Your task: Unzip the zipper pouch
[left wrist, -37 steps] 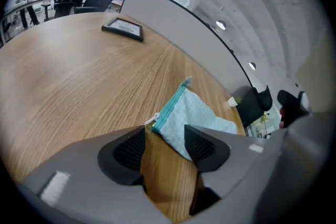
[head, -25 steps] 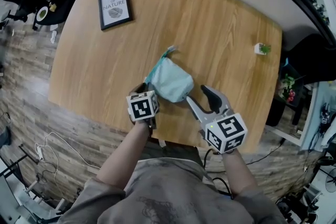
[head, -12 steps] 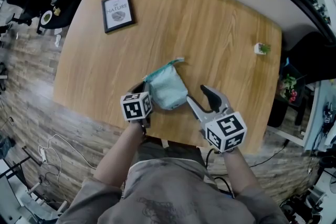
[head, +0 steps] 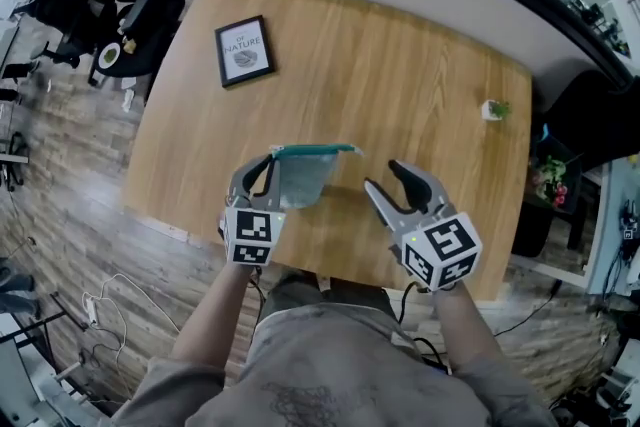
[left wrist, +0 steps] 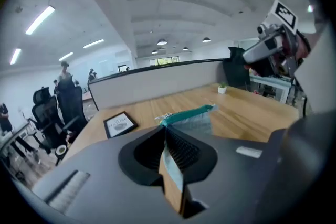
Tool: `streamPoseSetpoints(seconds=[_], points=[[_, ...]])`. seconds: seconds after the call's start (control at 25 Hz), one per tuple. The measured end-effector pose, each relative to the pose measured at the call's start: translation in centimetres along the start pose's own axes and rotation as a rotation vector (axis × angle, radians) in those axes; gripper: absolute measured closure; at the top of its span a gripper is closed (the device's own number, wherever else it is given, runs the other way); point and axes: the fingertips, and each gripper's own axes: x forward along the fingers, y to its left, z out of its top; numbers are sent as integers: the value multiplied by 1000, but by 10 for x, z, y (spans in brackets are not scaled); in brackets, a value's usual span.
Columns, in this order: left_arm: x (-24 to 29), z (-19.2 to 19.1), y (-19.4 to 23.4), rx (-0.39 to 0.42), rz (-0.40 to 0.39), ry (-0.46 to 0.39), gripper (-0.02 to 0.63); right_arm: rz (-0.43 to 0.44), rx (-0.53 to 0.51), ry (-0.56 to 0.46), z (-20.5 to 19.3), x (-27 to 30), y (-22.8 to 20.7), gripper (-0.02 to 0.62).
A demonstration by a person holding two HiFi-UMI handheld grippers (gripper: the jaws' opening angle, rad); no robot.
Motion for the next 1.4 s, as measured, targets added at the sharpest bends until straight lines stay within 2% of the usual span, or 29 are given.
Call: streamPoseSetpoints(seconds=[0.2, 0.44, 0.68, 0.88, 1.08, 1.4], points=[[-33, 27, 19, 113, 34, -48, 592, 11, -31, -71, 39, -14, 14, 385], [-77, 66, 36, 230, 55, -137, 592, 102, -16, -151, 78, -28, 41, 385], [-97, 82, 40, 267, 18, -172, 592, 153, -34, -166, 96, -29, 56, 387], [-100, 88, 37, 256, -39, -199, 592, 298, -47, -112, 104, -15, 83, 387], [-106, 97, 23, 274, -103, -228, 592, 479, -63, -66, 121, 0, 118, 395], [-124, 116, -18, 382, -244, -295, 592, 582, -250, 115, 113, 27, 153, 423]])
